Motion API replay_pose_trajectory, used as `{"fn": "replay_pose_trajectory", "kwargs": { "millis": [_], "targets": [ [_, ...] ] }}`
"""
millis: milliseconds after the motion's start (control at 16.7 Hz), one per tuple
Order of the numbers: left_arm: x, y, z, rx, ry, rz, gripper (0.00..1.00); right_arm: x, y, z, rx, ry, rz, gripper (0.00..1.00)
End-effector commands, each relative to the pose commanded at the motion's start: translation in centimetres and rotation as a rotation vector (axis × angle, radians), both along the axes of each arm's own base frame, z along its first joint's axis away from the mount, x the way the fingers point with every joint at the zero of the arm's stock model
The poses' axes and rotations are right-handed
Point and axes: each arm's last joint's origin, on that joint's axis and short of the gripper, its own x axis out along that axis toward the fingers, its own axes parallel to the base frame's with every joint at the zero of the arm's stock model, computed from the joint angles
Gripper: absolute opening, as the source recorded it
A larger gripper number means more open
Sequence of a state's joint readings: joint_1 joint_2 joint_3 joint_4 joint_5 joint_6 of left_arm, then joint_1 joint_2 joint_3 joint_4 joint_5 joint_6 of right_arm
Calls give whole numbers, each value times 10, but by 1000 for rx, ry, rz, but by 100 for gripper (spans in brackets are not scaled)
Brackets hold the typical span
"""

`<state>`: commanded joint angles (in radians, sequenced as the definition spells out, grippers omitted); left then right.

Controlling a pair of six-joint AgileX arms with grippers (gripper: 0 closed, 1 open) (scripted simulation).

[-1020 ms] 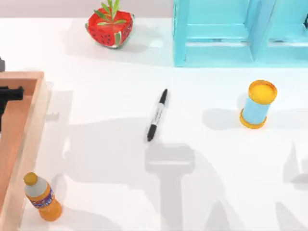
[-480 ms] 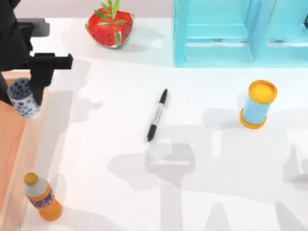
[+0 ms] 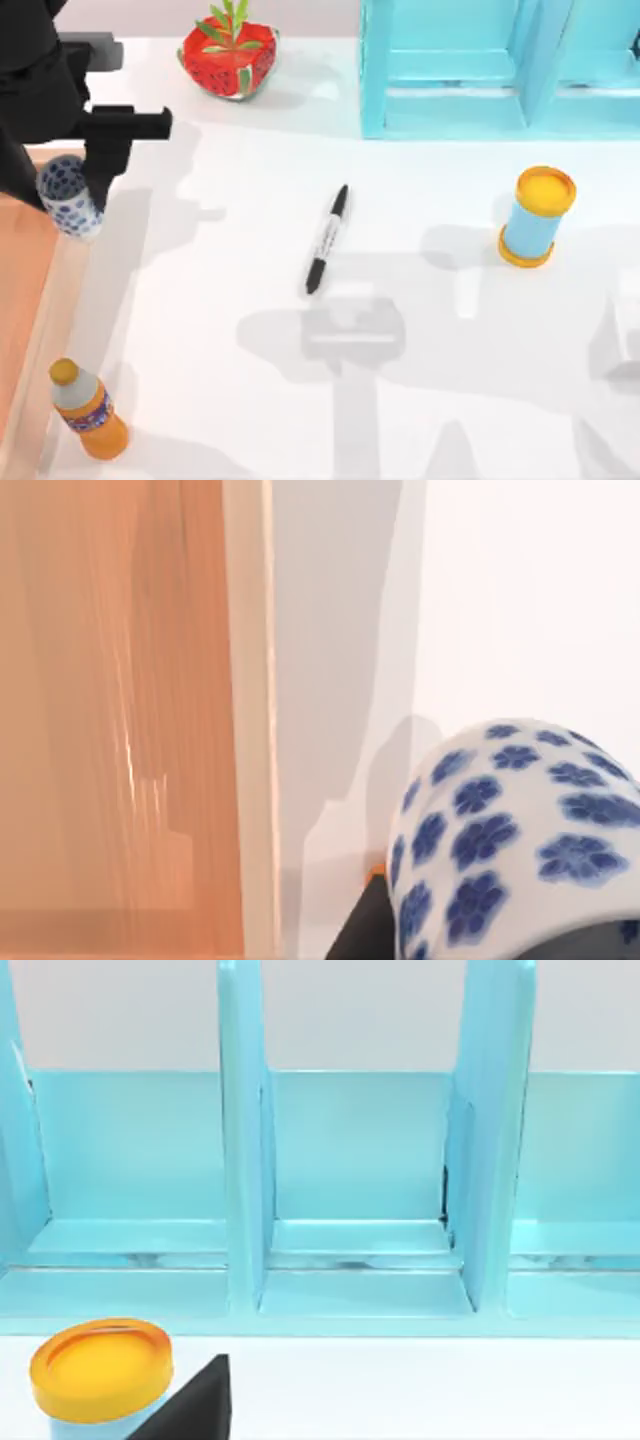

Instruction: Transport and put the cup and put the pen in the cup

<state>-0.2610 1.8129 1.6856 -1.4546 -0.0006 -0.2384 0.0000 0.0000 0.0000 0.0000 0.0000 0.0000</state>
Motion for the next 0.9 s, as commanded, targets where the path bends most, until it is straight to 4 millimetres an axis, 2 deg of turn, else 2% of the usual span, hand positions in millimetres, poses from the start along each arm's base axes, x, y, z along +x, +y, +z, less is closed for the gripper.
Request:
{"fn": "replay_pose_trajectory", "kwargs": {
  "millis": [240, 420, 780, 900],
  "targets": [
    [22, -39, -42, 2, -4, -3, 0, 0, 0, 0, 0, 0, 0, 100],
    [31, -66, -72, 3, -8, -1, 0, 0, 0, 0, 0, 0, 0, 100],
    [33, -69, -77, 2, -7, 1, 0, 0, 0, 0, 0, 0, 0, 100],
    [33, -69, -87, 3, -8, -2, 0, 0, 0, 0, 0, 0, 0, 100]
  ]
}}
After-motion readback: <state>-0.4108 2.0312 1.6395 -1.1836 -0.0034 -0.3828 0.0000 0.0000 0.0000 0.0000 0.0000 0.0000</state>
